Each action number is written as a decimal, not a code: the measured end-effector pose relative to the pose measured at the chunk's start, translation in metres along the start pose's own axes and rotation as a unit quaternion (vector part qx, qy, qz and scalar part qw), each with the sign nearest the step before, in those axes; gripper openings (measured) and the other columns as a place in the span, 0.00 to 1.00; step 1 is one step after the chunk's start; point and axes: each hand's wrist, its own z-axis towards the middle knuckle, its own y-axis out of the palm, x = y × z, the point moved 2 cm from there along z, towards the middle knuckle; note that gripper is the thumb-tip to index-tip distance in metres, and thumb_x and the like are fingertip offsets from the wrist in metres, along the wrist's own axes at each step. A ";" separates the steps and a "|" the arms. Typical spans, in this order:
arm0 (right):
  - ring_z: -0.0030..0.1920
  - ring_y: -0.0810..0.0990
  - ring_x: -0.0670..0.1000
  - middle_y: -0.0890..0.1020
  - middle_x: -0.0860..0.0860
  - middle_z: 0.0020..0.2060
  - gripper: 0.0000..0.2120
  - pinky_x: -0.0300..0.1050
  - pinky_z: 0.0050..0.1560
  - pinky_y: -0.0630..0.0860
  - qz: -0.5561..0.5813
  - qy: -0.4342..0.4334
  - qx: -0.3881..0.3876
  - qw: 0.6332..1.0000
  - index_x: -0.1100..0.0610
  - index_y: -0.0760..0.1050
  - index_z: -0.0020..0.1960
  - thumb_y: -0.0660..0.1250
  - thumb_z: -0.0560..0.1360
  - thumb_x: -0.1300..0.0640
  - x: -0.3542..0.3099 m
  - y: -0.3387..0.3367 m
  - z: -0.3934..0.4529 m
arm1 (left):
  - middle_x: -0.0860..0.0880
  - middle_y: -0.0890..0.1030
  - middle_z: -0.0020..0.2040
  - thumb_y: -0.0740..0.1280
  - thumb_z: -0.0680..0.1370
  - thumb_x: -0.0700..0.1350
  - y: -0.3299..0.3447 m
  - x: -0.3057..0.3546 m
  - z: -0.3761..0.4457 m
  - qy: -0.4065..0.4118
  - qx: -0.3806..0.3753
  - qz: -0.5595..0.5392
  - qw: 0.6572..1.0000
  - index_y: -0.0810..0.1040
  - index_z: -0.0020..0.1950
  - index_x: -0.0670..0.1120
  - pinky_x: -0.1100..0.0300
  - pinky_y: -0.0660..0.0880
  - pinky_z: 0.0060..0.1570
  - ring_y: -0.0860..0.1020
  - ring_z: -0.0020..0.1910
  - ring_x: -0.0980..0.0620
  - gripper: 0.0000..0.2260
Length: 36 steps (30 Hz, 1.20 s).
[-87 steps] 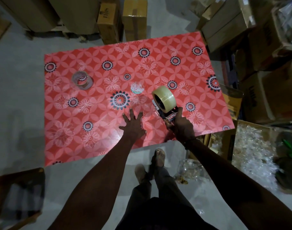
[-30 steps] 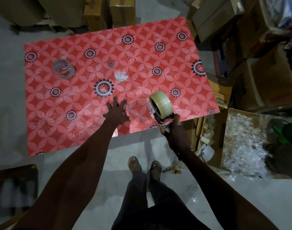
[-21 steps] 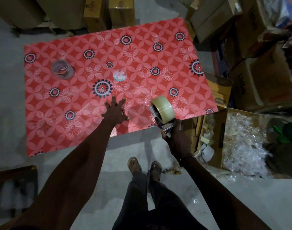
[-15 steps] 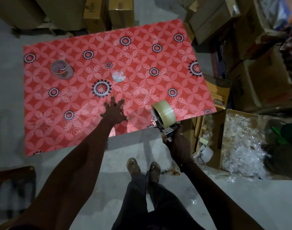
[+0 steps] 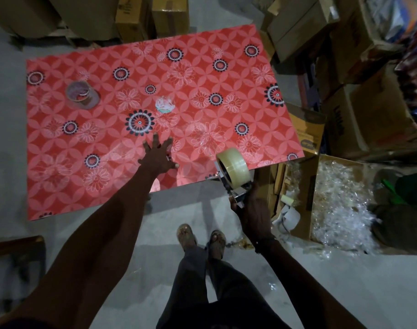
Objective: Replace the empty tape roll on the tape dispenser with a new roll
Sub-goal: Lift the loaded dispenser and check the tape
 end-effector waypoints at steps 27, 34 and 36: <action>0.46 0.87 0.60 0.86 0.57 0.52 0.34 0.59 0.38 0.84 0.068 0.052 -0.032 0.996 0.60 0.62 0.75 0.73 0.80 0.44 0.012 -0.015 -0.023 | 0.35 0.43 0.84 0.78 0.71 0.62 -0.016 0.014 -0.013 0.003 0.015 0.005 1.000 0.50 0.85 0.53 0.29 0.37 0.77 0.37 0.82 0.31 0.52; 0.50 0.82 0.50 0.76 0.37 0.49 0.30 0.51 0.42 0.79 0.174 0.072 -0.034 0.981 0.65 0.64 0.71 0.75 0.79 0.53 0.021 -0.022 -0.015 | 0.36 0.42 0.84 0.78 0.70 0.62 -0.020 0.015 -0.016 -0.002 0.013 -0.008 1.000 0.52 0.85 0.54 0.28 0.39 0.77 0.38 0.82 0.31 0.52; 0.51 0.83 0.51 0.80 0.44 0.52 0.28 0.47 0.43 0.76 0.163 0.087 -0.060 0.981 0.63 0.63 0.69 0.75 0.79 0.52 0.038 -0.017 -0.023 | 0.34 0.43 0.84 0.78 0.71 0.61 -0.022 0.018 -0.018 0.004 0.016 0.001 1.000 0.53 0.85 0.52 0.31 0.37 0.77 0.38 0.82 0.32 0.51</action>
